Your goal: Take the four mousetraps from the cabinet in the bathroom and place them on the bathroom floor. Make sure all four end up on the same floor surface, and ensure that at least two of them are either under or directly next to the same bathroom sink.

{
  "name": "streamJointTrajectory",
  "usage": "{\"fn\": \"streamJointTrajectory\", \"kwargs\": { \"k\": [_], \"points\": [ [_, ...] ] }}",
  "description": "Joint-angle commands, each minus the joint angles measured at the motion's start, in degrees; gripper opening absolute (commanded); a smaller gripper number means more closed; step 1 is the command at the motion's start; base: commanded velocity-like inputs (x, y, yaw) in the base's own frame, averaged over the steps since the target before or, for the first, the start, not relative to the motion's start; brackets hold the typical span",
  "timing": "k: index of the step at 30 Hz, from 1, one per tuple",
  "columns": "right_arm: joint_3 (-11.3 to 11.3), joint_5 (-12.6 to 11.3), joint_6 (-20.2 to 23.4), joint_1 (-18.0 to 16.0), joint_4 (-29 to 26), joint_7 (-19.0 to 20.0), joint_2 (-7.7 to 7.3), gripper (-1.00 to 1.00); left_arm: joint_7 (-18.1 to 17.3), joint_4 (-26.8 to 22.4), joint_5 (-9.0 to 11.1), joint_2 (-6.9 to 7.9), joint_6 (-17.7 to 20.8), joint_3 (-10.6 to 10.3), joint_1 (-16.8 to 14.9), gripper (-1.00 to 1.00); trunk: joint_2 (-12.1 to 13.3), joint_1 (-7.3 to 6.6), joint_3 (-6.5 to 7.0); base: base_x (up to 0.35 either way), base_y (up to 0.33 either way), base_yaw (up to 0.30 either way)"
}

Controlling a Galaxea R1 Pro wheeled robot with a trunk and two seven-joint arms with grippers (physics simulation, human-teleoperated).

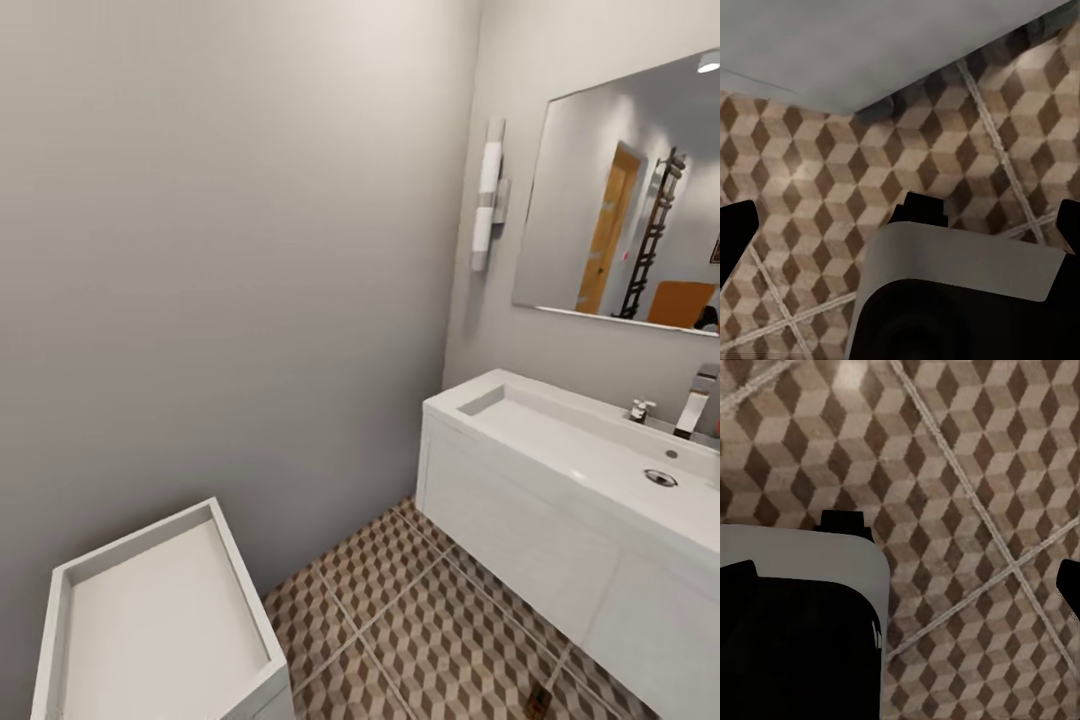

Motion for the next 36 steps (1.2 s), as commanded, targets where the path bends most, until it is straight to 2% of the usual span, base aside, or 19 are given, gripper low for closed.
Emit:
{"fn": "streamJointTrajectory", "kwargs": {
  "k": [1,36],
  "points": [
    [0.5,-0.6,-0.4,-0.1,0.2,0.0,0.02,1.00,0.1,0.1,0.4,-0.02,-0.2,-0.1,0.0,1.00,0.0,0.00,-0.06,0.000,0.000,0.289],
    [0.5,-0.6,-0.5,-0.1,0.2,0.0,0.10,1.00,0.1,0.1,0.4,-0.09,-0.2,-0.1,0.0,1.00,0.0,0.00,-0.06,0.000,0.000,0.289]
  ]
}}
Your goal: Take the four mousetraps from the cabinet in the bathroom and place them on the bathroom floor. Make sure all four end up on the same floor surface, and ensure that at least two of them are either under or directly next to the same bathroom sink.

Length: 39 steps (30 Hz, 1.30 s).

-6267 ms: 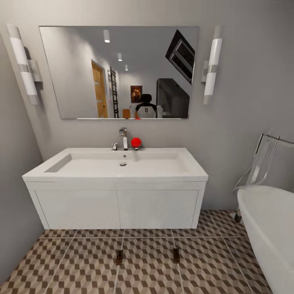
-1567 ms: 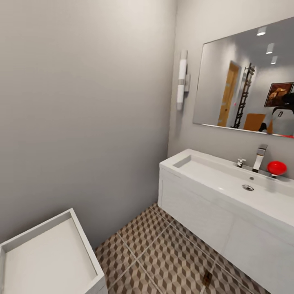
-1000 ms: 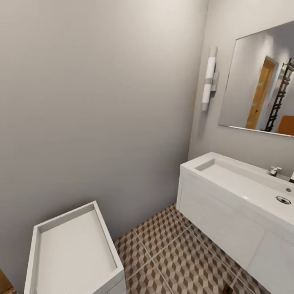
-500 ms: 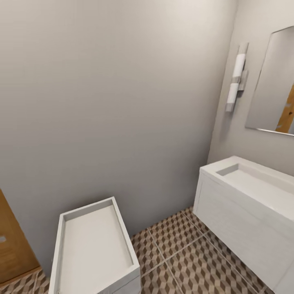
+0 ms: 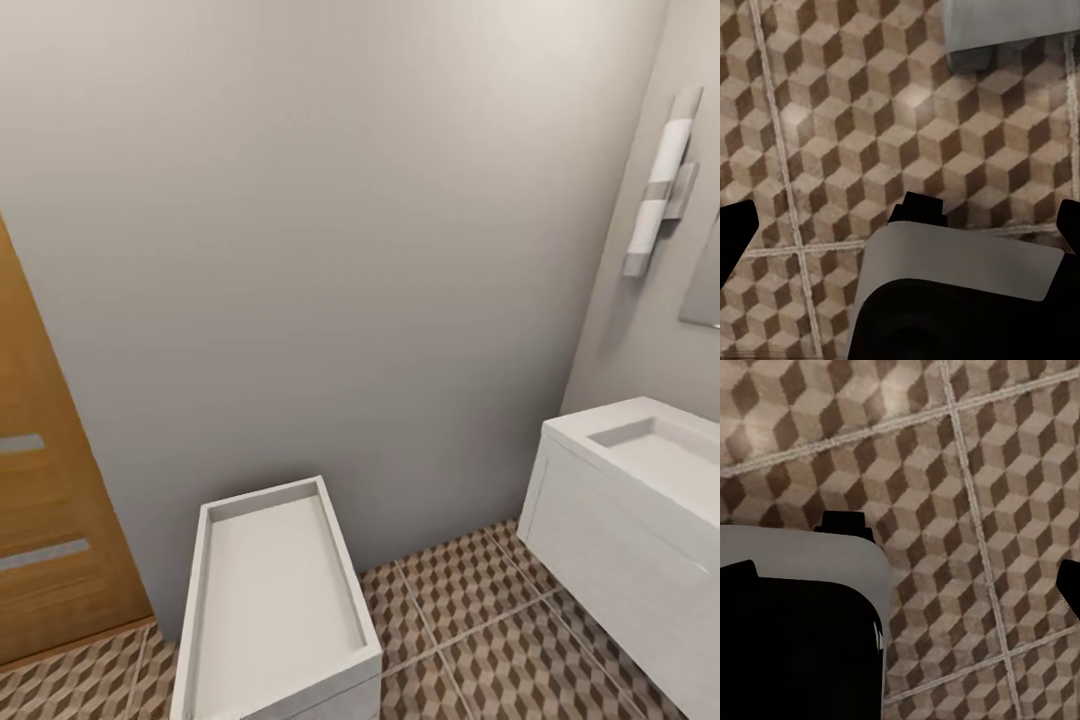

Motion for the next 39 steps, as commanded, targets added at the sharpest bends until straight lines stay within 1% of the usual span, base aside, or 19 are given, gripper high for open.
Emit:
{"fn": "streamJointTrajectory", "kwargs": {
  "k": [1,39],
  "points": [
    [0.5,-0.6,-0.4,-0.1,0.2,0.0,0.02,1.00,0.1,0.1,0.4,-0.03,-0.2,-0.1,0.0,1.00,0.0,0.00,-0.06,0.000,0.000,0.289],
    [0.5,-0.6,-0.4,-0.1,0.2,0.0,0.02,1.00,0.1,0.1,0.4,-0.04,-0.2,-0.1,0.0,1.00,0.0,0.00,-0.06,0.000,0.000,0.289]
  ]
}}
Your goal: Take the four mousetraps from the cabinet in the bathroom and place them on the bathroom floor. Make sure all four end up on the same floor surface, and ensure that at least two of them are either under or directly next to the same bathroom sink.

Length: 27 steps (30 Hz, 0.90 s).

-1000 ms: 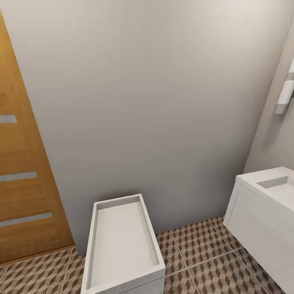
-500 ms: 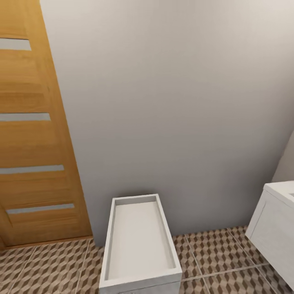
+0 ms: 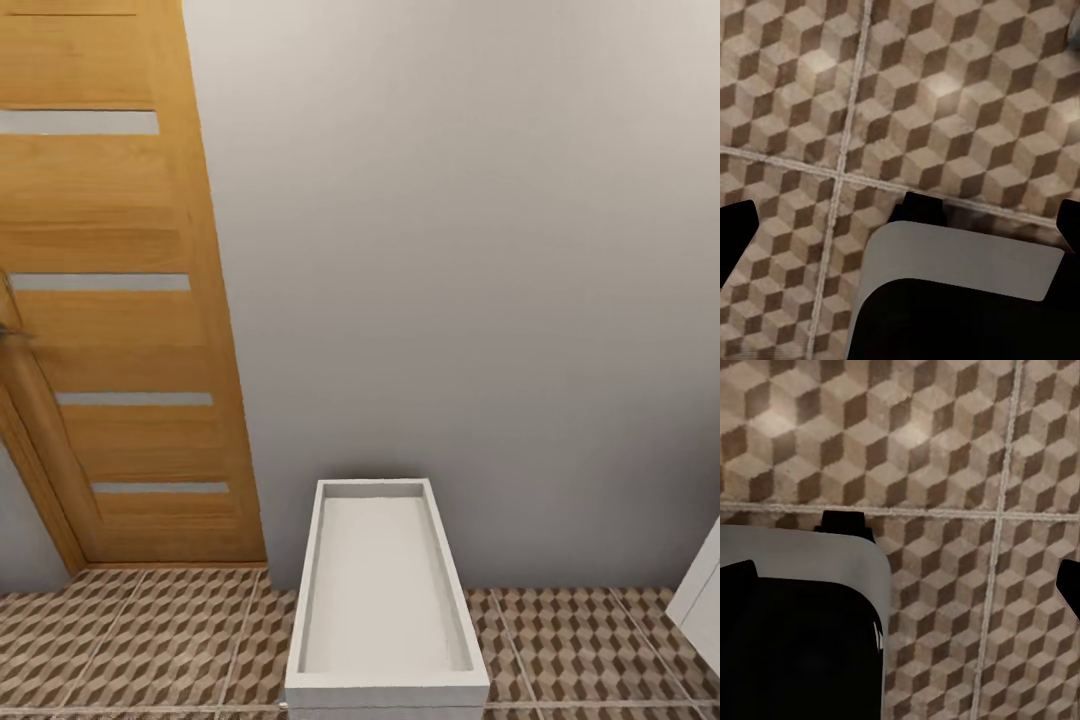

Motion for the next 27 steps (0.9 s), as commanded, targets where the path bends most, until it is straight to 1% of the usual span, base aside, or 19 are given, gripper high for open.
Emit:
{"fn": "streamJointTrajectory", "kwargs": {
  "k": [1,4,13,27],
  "points": [
    [0.5,-0.6,-0.4,-0.1,0.2,0.0,0.00,1.00,0.1,0.1,0.4,-0.02,-0.2,-0.1,0.0,1.00,0.0,0.00,-0.06,0.000,0.000,0.267],
    [0.5,-0.6,-0.3,-0.1,0.2,0.0,-0.02,1.00,0.1,0.1,0.4,-0.02,-0.2,-0.1,0.0,1.00,0.0,0.00,-0.06,0.000,0.000,0.188],
    [0.5,-0.6,-0.4,-0.1,0.2,0.1,-0.06,1.00,0.1,0.1,0.4,-0.02,-0.2,-0.1,0.0,1.00,0.0,0.00,-0.06,0.000,0.000,0.074],
    [0.5,-0.6,-0.5,-0.1,0.2,0.1,0.01,1.00,0.1,0.1,0.4,-0.10,-0.2,-0.1,0.0,1.00,0.0,0.00,-0.06,0.000,0.000,0.242]
  ]
}}
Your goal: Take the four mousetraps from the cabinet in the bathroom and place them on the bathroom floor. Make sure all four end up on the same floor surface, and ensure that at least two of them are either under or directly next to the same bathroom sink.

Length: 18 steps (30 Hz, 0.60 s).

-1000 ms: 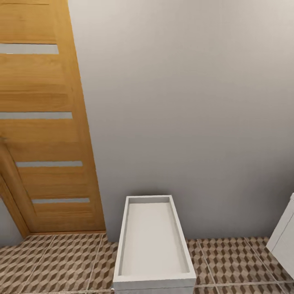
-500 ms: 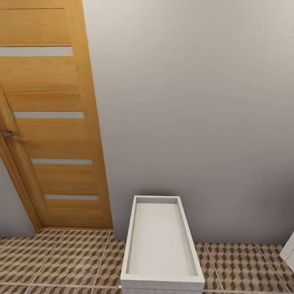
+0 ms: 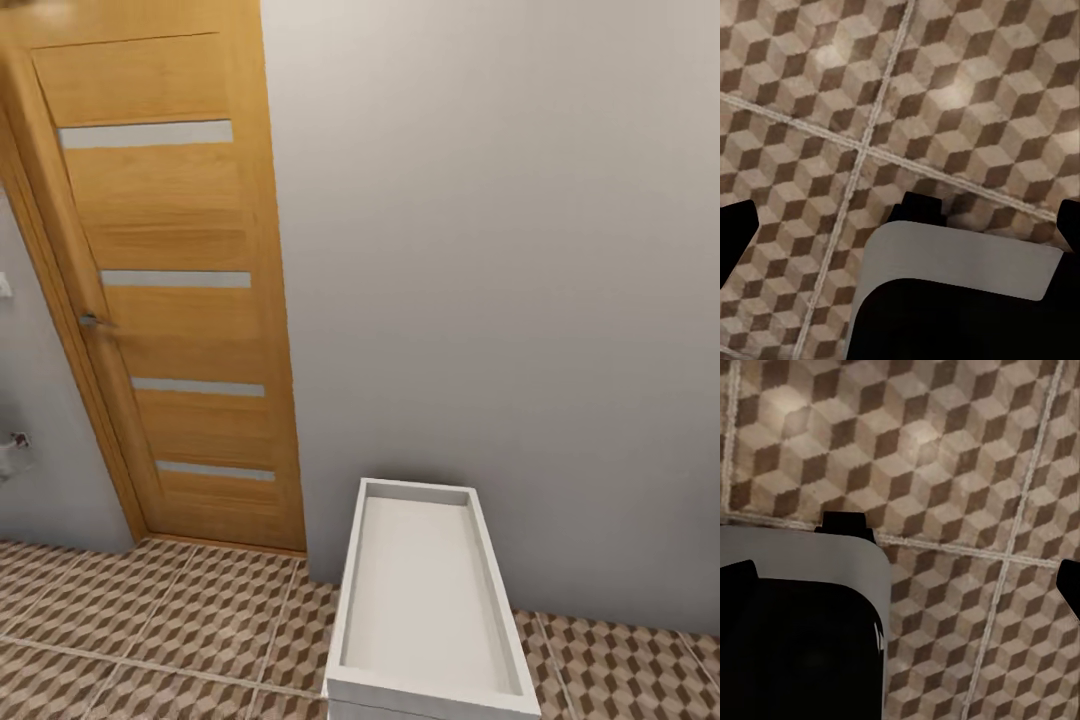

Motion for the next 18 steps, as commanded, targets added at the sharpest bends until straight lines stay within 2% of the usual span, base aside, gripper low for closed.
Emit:
{"fn": "streamJointTrajectory", "kwargs": {
  "k": [1,18],
  "points": [
    [0.5,-0.6,-0.4,-0.1,0.2,0.0,0.02,1.00,0.1,0.1,0.4,-0.01,-0.2,-0.1,0.0,1.00,0.0,0.00,-0.06,0.000,0.000,0.269],
    [0.5,-0.6,-0.4,-0.1,0.2,0.0,0.02,1.00,0.1,0.1,0.5,0.05,-0.2,-0.1,0.0,1.00,0.0,0.00,-0.06,0.000,0.000,0.271]
  ]
}}
